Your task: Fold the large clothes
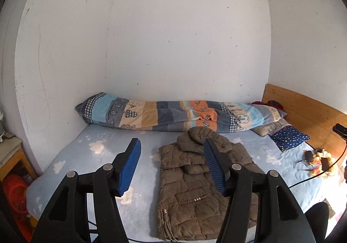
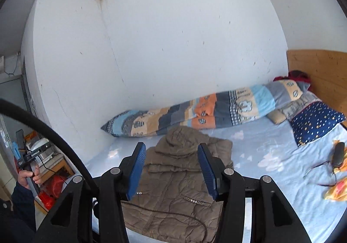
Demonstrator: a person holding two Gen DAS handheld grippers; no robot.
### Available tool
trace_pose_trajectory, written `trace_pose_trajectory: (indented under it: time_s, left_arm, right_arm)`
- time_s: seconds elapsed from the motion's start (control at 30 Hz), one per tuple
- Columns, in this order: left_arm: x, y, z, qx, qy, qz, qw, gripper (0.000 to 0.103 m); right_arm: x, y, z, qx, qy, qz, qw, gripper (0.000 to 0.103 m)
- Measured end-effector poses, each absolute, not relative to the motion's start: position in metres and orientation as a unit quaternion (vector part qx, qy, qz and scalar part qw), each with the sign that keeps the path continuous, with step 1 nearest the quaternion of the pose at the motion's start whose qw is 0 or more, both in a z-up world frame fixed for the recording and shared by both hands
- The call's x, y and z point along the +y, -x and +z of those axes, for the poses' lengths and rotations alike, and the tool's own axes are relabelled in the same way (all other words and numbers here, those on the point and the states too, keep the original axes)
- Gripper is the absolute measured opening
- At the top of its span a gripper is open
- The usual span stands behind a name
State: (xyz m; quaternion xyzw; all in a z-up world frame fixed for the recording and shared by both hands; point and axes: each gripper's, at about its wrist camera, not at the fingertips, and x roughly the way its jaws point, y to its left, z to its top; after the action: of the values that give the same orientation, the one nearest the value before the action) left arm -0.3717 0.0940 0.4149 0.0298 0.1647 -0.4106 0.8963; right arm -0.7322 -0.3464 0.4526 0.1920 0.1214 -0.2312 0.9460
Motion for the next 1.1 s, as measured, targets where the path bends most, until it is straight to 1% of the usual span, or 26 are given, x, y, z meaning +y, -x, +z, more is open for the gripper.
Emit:
trace_pose_trajectory:
  time_s: [0.03, 0.13, 0.2, 0.23, 0.3, 0.33, 0.43, 0.57, 0.67, 0.73, 0.9, 0.97, 1.1]
  left_arm:
    - [0.105, 0.381, 0.427, 0.158, -0.021, -0.424, 0.891, 0.066]
    - [0.126, 0.399, 0.453, 0.156, 0.01, -0.453, 0.878, 0.069]
    - [0.133, 0.402, 0.462, 0.163, 0.029, -0.467, 0.869, 0.072]
    - [0.134, 0.401, 0.46, 0.169, 0.032, -0.468, 0.867, 0.075]
    - [0.126, 0.393, 0.443, 0.201, 0.03, -0.459, 0.865, 0.075]
    - [0.119, 0.386, 0.429, 0.223, 0.027, -0.453, 0.863, 0.075]
    - [0.09, 0.359, 0.369, 0.3, 0.027, -0.441, 0.845, 0.075]
    - [0.055, 0.317, 0.265, 0.421, 0.037, -0.404, 0.811, 0.075]
    - [0.037, 0.29, 0.194, 0.482, 0.034, -0.368, 0.794, 0.075]
    - [0.035, 0.277, 0.157, 0.51, 0.048, -0.352, 0.784, 0.075]
    - [0.039, 0.25, 0.093, 0.549, 0.055, -0.308, 0.775, 0.075]
    - [0.043, 0.245, 0.08, 0.559, 0.058, -0.298, 0.771, 0.075]
    - [0.045, 0.233, 0.052, 0.599, 0.084, -0.294, 0.74, 0.075]
  right_arm:
    - [-0.34, 0.75, 0.467, 0.1, -0.188, -0.23, 0.95, 0.055]
    - [-0.325, 0.792, 0.504, 0.04, -0.172, -0.233, 0.956, 0.064]
    - [-0.318, 0.815, 0.521, 0.011, -0.165, -0.234, 0.958, 0.074]
    - [-0.315, 0.822, 0.525, 0.005, -0.16, -0.241, 0.957, 0.075]
    - [-0.317, 0.827, 0.521, 0.014, -0.161, -0.259, 0.952, 0.079]
    - [-0.324, 0.824, 0.512, 0.028, -0.178, -0.261, 0.948, 0.079]
    - [-0.351, 0.807, 0.464, 0.078, -0.247, -0.263, 0.929, 0.079]
    - [-0.391, 0.769, 0.369, 0.172, -0.349, -0.27, 0.881, 0.079]
    - [-0.408, 0.742, 0.294, 0.241, -0.404, -0.276, 0.838, 0.079]
    - [-0.417, 0.727, 0.25, 0.277, -0.431, -0.277, 0.813, 0.079]
    - [-0.429, 0.721, 0.17, 0.322, -0.471, -0.296, 0.766, 0.077]
    - [-0.432, 0.724, 0.155, 0.337, -0.48, -0.301, 0.752, 0.076]
    - [-0.438, 0.731, 0.146, 0.334, -0.494, -0.307, 0.742, 0.076]
